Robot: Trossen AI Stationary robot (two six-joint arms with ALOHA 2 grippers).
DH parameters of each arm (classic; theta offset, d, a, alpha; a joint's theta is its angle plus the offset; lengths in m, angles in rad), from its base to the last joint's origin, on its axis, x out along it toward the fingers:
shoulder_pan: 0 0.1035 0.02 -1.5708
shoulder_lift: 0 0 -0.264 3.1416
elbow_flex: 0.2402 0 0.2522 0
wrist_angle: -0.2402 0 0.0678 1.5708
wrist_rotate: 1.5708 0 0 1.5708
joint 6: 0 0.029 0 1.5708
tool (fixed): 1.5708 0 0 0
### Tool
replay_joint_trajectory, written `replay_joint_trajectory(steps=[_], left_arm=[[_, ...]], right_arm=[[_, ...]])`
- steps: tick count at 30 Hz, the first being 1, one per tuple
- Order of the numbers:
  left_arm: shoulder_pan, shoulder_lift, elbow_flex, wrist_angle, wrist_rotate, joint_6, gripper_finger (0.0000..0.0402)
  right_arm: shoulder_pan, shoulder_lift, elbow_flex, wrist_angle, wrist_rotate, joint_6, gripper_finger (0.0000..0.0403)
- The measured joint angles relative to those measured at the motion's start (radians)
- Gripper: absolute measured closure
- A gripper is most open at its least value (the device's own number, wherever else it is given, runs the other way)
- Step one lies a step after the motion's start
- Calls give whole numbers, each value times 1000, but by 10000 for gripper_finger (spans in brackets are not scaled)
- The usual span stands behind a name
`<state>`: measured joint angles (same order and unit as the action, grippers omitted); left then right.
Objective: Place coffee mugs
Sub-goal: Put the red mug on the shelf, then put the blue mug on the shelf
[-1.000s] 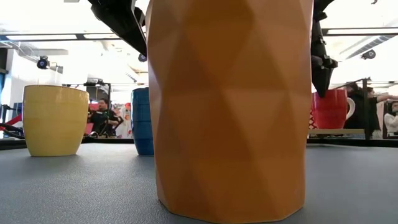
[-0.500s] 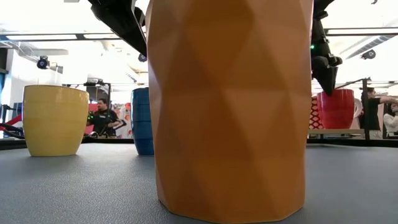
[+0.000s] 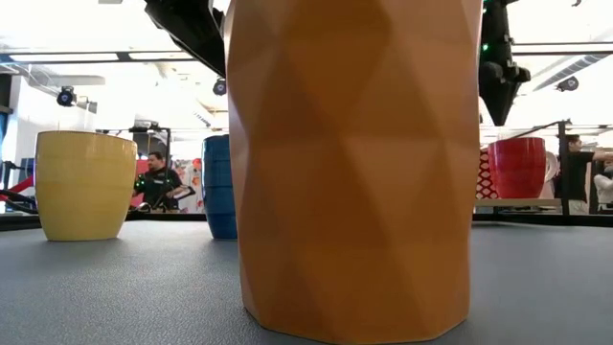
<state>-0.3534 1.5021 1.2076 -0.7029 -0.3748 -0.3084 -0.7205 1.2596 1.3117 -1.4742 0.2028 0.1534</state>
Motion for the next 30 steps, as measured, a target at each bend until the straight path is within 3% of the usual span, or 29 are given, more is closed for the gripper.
replay_joint_trajectory(steps=[6, 11, 15, 30], left_arm=[[24, 0, 0, -7, 1, -34, 292], [67, 6, 0, -44, 101, -93, 292], [92, 33, 0, -87, 107, -119, 292], [95, 120, 3, -20, 158, 11, 292]], right_arm=[[54, -60, -3, 32, -12, 12, 364], [123, -106, -3, 86, -77, 39, 364], [191, -128, -3, 103, -80, 57, 364], [371, -111, -7, 120, -81, 136, 364]])
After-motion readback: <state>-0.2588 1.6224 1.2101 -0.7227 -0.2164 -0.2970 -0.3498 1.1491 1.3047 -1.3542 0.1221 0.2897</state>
